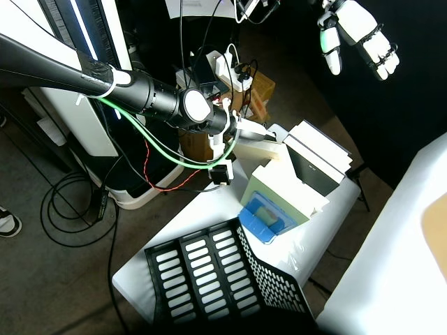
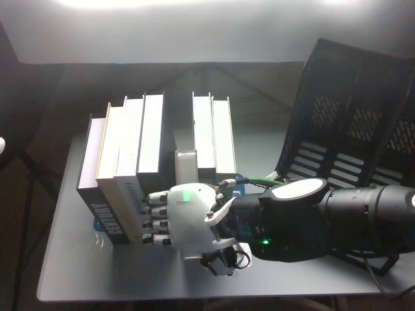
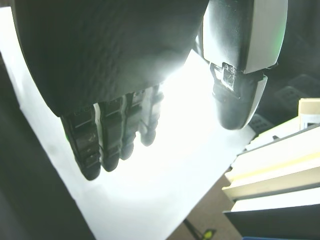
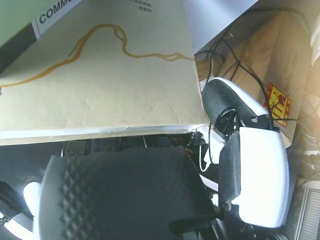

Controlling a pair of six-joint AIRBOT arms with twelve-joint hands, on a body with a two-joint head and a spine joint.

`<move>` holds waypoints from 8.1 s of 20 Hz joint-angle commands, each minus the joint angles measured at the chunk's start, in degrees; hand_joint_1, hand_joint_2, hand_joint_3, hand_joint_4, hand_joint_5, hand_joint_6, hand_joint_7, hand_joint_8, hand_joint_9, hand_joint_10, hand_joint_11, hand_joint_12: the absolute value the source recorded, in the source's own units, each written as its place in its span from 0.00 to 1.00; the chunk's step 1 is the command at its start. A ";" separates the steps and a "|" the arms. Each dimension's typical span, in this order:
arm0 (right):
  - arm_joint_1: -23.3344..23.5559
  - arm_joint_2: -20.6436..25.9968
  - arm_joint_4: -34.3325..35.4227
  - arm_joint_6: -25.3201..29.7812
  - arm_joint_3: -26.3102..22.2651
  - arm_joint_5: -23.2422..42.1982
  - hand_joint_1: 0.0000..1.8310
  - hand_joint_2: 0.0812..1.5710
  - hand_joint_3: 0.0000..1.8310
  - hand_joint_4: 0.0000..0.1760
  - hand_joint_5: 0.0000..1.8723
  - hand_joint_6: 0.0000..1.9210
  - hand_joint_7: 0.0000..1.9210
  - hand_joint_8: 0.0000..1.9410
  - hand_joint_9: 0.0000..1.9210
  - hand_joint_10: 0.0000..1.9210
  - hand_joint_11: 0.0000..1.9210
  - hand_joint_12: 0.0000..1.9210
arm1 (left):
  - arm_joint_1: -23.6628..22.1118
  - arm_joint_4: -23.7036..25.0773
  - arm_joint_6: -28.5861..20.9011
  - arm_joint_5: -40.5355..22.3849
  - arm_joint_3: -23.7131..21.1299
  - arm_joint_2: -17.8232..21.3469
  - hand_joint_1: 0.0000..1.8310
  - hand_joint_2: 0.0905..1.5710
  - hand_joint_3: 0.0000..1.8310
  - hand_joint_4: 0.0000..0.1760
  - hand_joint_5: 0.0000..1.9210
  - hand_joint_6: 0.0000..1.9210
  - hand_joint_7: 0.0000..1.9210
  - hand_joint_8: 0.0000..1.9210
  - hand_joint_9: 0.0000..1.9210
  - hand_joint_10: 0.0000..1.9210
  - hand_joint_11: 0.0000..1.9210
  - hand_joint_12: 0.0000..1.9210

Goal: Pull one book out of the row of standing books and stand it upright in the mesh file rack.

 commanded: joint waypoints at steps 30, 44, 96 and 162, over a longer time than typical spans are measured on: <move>-1.71 3.73 -0.13 -0.73 -0.06 -2.10 0.17 0.66 0.34 0.00 0.05 0.00 0.07 0.00 0.05 0.00 0.00 0.33 | -12.47 8.25 1.08 3.82 6.38 -4.19 0.14 0.84 0.00 0.69 0.01 0.00 0.00 0.00 0.00 0.00 0.00 0.00; -1.70 3.78 -0.02 -0.72 0.27 -2.12 0.17 0.66 0.34 0.00 0.05 0.00 0.07 0.00 0.05 0.00 0.00 0.33 | -12.74 8.34 1.23 4.61 7.23 -4.63 0.24 0.86 0.00 0.55 0.01 0.01 0.00 0.00 0.00 0.00 0.00 0.00; -1.21 3.43 -2.79 -0.73 -3.49 -2.25 0.17 0.66 0.34 0.00 0.05 0.00 0.07 0.00 0.05 0.00 0.00 0.33 | -5.07 4.89 1.21 -8.40 -1.43 -0.90 0.26 0.89 0.00 0.13 0.02 0.01 0.00 0.00 0.00 0.00 0.00 0.00; 2.69 7.53 3.02 -0.35 -2.48 2.99 0.62 0.49 0.42 0.00 0.47 0.71 0.56 0.99 0.63 1.00 0.65 1.00 | -11.53 11.04 -0.93 0.07 4.73 -4.41 0.24 0.84 0.00 0.68 0.03 0.01 0.00 0.00 0.00 0.00 0.00 0.00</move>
